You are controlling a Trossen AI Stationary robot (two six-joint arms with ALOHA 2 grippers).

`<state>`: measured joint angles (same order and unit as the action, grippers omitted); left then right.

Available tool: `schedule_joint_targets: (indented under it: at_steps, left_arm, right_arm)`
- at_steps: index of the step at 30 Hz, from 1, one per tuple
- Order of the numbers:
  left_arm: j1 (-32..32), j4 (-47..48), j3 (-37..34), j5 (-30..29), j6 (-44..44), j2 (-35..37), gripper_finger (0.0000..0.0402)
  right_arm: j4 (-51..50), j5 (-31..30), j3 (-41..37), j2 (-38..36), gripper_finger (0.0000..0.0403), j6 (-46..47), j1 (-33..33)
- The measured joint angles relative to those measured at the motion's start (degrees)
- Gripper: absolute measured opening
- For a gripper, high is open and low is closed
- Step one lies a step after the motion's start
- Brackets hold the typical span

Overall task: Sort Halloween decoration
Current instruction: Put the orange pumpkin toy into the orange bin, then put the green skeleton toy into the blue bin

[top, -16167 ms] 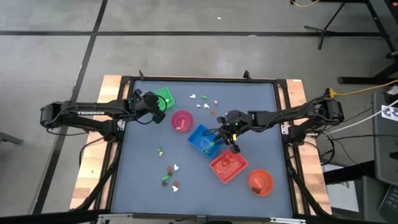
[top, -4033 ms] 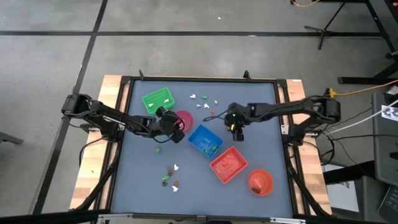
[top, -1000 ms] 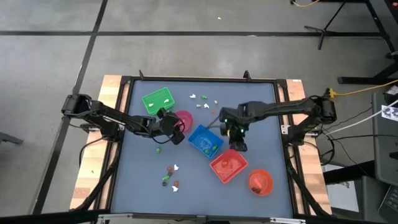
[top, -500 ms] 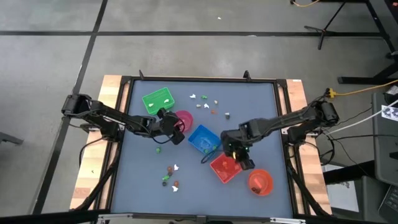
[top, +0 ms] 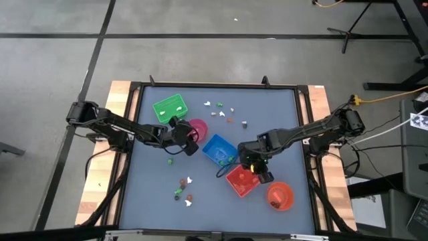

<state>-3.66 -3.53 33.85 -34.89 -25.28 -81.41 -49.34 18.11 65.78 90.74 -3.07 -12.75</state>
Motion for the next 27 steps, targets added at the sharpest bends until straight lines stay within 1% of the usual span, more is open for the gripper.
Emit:
schedule_joint_targets:
  at_steps: [7,9,18,22,27]
  left_arm:
    - [0.0,0.0,0.0,0.0,0.0,0.0,0.0137]
    - [0.0,0.0,0.0,0.0,0.0,0.0,0.0137]
    - [0.0,0.0,0.0,0.0,0.0,0.0,0.0137]
    - [0.0,0.0,0.0,0.0,0.0,0.0,0.0137]
    - [0.0,0.0,0.0,0.0,0.0,0.0,0.0137]
  right_arm:
    - [0.0,0.0,0.0,0.0,0.011,0.0,0.0]
    - [0.0,0.0,0.0,0.0,0.0121,0.0,0.0]
    - [0.0,-1.7,0.0,0.0,0.0204,0.0,0.0]
    - [0.0,-2.1,0.0,0.0,0.0221,0.0,0.0]
    - [0.0,-2.1,0.0,0.0,0.0225,0.0,0.0]
